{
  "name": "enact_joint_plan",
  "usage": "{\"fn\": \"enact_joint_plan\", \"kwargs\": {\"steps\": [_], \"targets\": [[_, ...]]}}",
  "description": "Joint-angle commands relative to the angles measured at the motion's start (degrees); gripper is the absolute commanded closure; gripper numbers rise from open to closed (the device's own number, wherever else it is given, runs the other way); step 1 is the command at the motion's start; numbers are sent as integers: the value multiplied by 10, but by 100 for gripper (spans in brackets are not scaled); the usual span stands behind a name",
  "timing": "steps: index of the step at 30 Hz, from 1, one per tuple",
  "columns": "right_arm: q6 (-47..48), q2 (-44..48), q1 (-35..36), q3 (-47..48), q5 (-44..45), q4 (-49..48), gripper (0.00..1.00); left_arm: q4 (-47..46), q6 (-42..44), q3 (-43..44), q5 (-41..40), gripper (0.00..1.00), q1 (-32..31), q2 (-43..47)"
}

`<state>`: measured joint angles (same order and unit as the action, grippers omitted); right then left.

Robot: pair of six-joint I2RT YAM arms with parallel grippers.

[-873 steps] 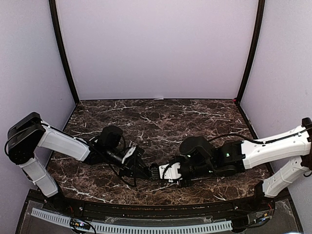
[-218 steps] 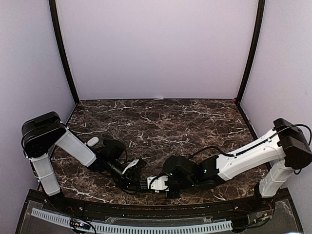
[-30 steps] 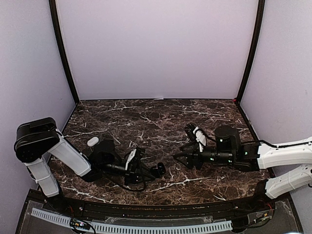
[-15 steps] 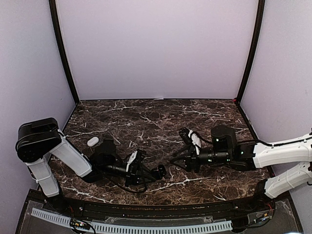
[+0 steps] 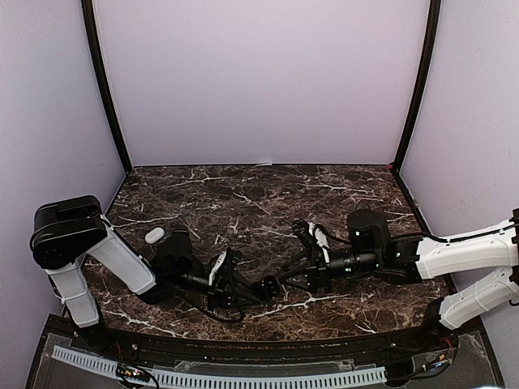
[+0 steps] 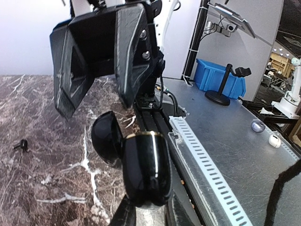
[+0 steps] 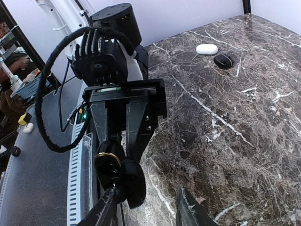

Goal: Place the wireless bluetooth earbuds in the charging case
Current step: Pass from the left arm to the right

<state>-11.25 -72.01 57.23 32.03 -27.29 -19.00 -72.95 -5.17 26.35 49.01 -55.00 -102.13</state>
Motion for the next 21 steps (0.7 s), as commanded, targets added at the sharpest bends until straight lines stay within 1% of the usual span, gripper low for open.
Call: {"fn": "enact_joint_plan", "kwargs": {"steps": [1,6,10,13,21], "targets": [[-2,12,-4,3,-19,-29,56,-73,-17,-5,33,100,-4,-1],[-6,33,-3,-8,-19,-30,55,-99,-41,1,39,100,-4,-11],[0,30,-2,-7,-19,-16,59,-110,-53,7,37,100,-4,-17],[1,26,2,-8,-20,-15,60,-108,-57,11,32,100,-4,-18],[2,8,14,-12,-25,-24,68,-108,-68,18,31,100,-4,-21]]}}
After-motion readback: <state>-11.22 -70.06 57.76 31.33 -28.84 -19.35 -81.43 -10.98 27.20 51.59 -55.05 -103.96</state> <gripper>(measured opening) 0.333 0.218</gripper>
